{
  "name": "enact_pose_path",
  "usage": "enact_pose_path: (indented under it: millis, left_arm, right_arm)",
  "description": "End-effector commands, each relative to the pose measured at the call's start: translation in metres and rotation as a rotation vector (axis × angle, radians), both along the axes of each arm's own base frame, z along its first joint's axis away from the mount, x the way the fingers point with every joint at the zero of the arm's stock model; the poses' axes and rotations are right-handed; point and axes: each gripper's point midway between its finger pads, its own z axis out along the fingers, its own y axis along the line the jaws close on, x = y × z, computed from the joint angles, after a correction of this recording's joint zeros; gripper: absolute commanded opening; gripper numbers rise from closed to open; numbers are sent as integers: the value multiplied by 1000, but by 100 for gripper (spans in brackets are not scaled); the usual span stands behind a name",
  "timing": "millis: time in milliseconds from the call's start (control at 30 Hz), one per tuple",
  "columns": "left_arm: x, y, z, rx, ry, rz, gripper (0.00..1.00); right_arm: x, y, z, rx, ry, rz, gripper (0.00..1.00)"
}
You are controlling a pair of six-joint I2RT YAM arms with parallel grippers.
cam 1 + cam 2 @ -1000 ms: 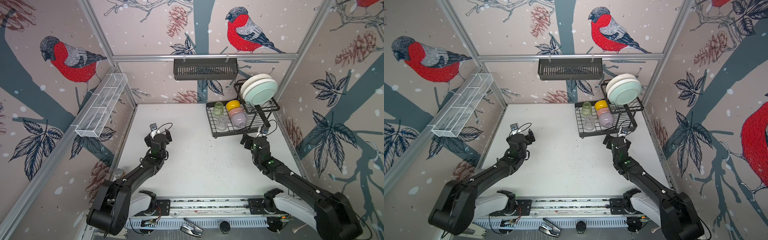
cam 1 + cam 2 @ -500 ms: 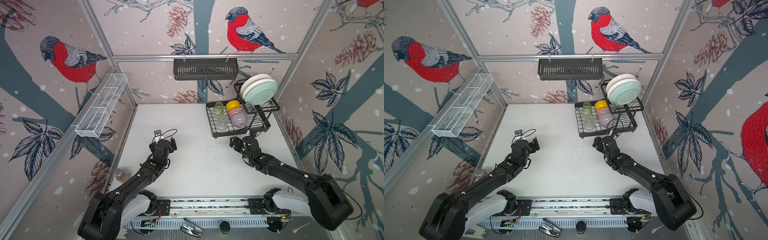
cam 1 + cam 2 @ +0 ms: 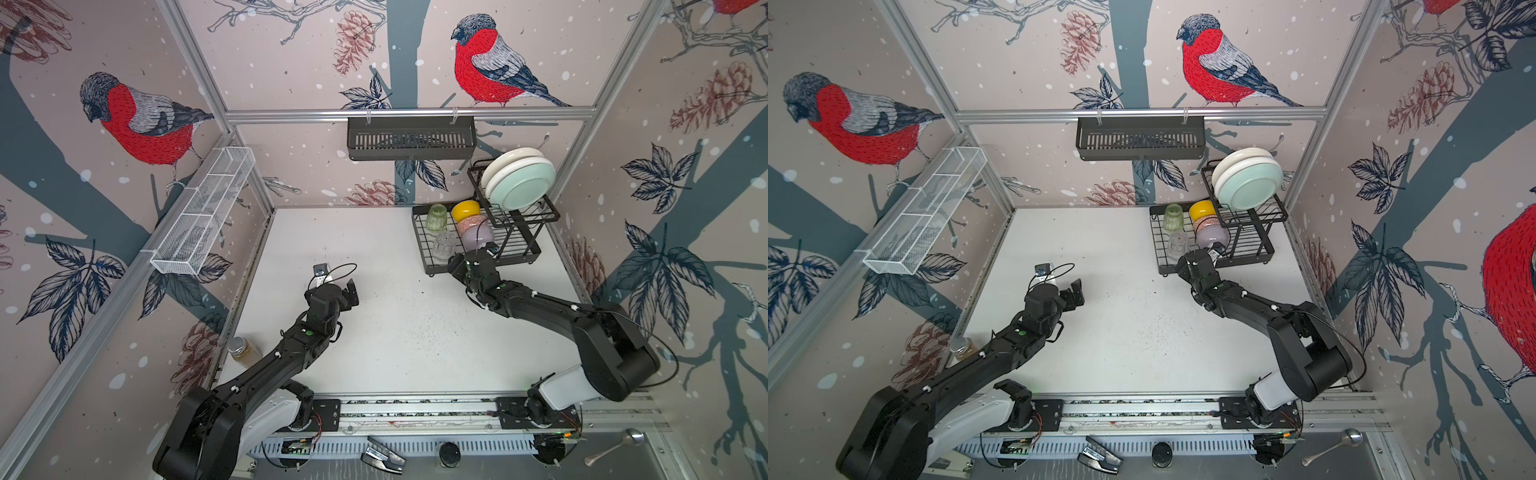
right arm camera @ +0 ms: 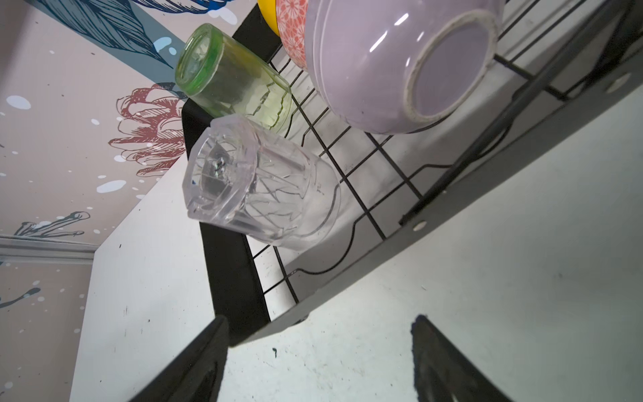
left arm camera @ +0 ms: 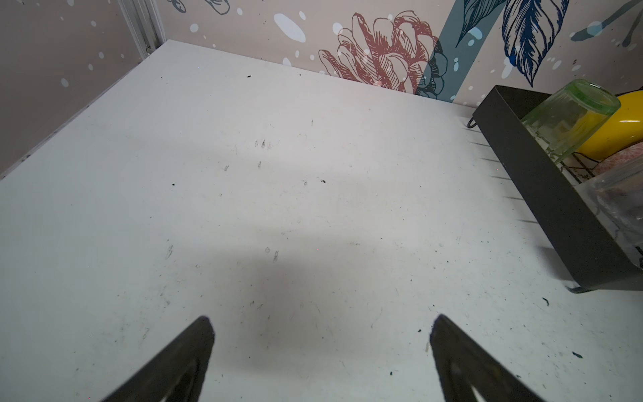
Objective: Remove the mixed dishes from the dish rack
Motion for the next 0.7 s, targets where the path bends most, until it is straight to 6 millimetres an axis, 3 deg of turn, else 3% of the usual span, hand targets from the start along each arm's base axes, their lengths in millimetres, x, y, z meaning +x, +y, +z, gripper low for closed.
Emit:
enact_pose_path:
  millis: [0,500,667]
  left_arm:
    - [2,-1,6,-13,-28,5,97]
    - [5,-2,-10,1,3,5,97]
    - [8,-3,-16,24,33,6,97]
  right_arm:
    - [5,-6,-11,-22,59,-64,76]
    - [10,-20,-65,17,275,-160,50]
    - [8,-23,-73,-2,311,-177,49]
